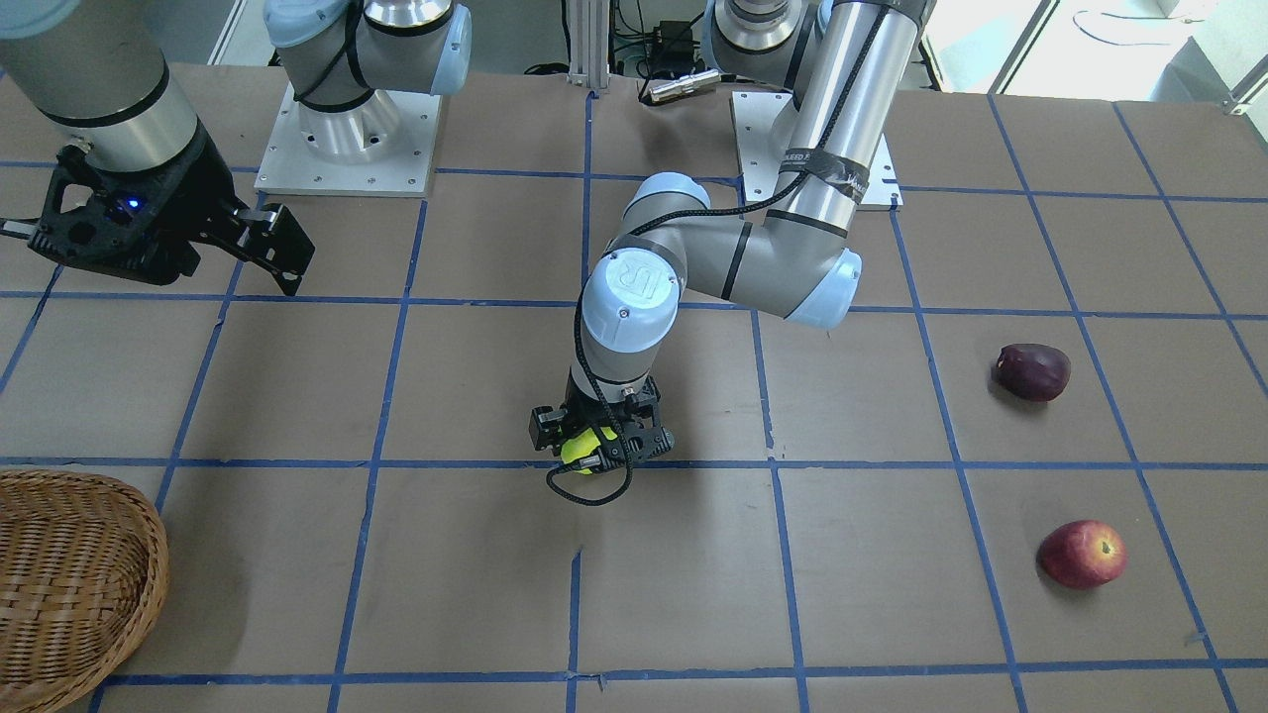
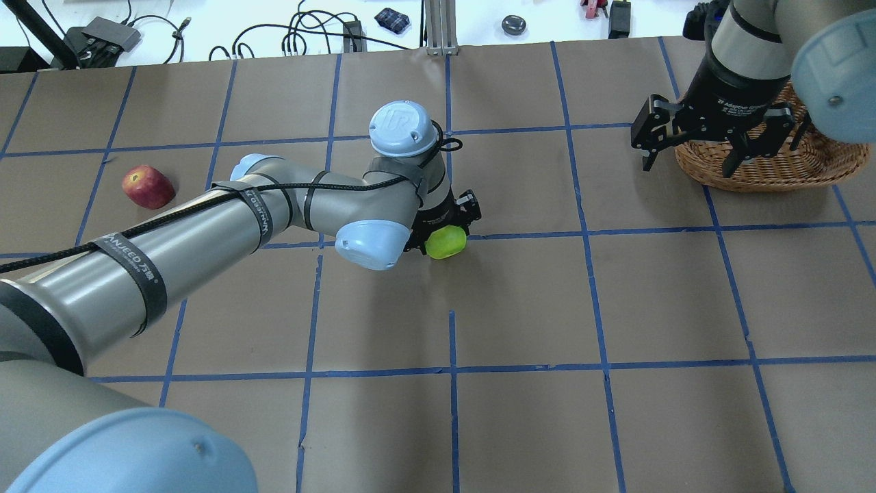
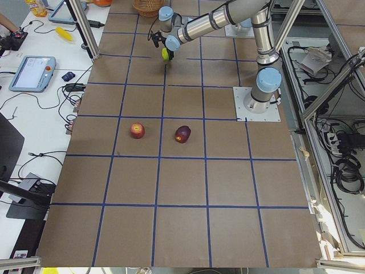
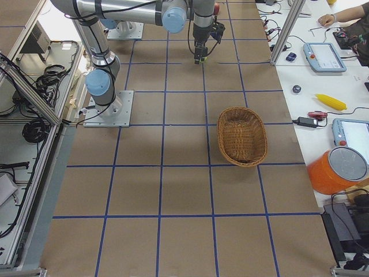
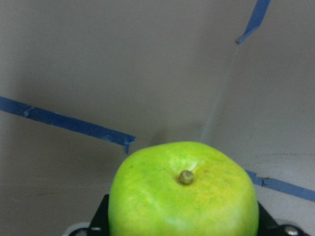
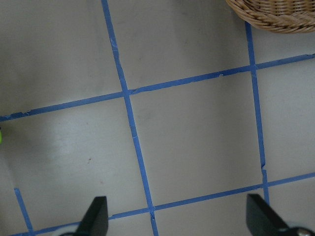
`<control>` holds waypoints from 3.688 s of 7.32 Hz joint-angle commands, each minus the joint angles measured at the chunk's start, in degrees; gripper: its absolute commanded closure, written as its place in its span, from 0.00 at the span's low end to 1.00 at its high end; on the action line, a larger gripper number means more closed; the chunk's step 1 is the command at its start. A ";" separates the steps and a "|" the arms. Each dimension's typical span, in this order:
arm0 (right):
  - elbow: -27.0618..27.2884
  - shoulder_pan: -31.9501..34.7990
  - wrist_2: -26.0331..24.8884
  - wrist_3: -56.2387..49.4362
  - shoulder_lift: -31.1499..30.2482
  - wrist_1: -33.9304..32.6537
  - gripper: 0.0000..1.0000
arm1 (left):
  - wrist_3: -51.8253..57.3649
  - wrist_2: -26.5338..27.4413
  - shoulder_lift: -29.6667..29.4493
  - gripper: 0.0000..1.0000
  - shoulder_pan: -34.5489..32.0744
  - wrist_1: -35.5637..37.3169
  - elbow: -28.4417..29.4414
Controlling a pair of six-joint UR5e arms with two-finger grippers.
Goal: Put all apples into basket
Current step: 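Set the green apple down mid-table and open the left gripper while the right arm approaches, then lower the right gripper onto the green apple while the left gripper reaches the purple apple, then carry the green apple to the basket while the left moves the purple apple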
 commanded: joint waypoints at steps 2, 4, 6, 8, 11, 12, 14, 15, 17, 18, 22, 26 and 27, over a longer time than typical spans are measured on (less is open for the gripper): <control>1.61 0.01 0.36 -0.44 -0.31 -0.42 0.00 | 0.35 0.12 2.31 0.00 0.28 0.73 0.35; 1.60 0.53 1.06 -0.35 -0.57 -0.33 0.00 | 1.31 -0.15 5.02 0.00 3.79 -3.02 0.35; 2.04 4.04 5.27 0.08 0.22 -1.38 0.00 | 15.29 2.03 10.46 0.00 9.75 -15.37 1.31; 2.05 8.51 8.71 0.79 3.28 -7.95 0.00 | 32.17 8.52 14.78 0.00 17.22 -24.20 0.97; 1.60 16.26 5.02 1.41 8.38 -14.72 0.00 | 50.92 15.40 19.27 0.00 29.77 -30.91 0.61; 1.34 17.66 5.02 1.32 12.05 -19.01 0.00 | 57.15 17.32 19.37 0.00 34.26 -30.83 0.53; 0.73 23.02 5.11 2.98 18.55 -26.92 0.00 | 76.36 16.99 18.15 0.00 46.63 -29.69 -1.22; -2.06 25.13 5.19 4.03 21.37 -27.48 0.00 | 83.07 16.64 16.40 0.00 50.87 -26.29 -2.89; -6.73 27.94 5.02 8.40 29.10 -27.22 0.00 | 88.94 16.73 14.28 0.00 53.80 -18.82 -6.92; -6.92 29.09 4.24 9.83 31.92 -28.79 0.00 | 91.12 16.81 13.31 0.00 54.08 -15.74 -10.08; -6.39 29.10 4.76 9.85 34.06 -29.42 0.00 | 105.45 21.54 10.94 0.00 54.34 -6.57 -15.29; -6.30 28.76 4.14 10.02 34.06 -28.38 0.93 | 103.63 20.77 9.79 0.60 54.52 -3.86 -16.18; -7.26 28.32 3.71 10.11 33.54 -25.41 1.00 | 101.01 20.33 10.14 0.73 53.91 -3.76 -15.57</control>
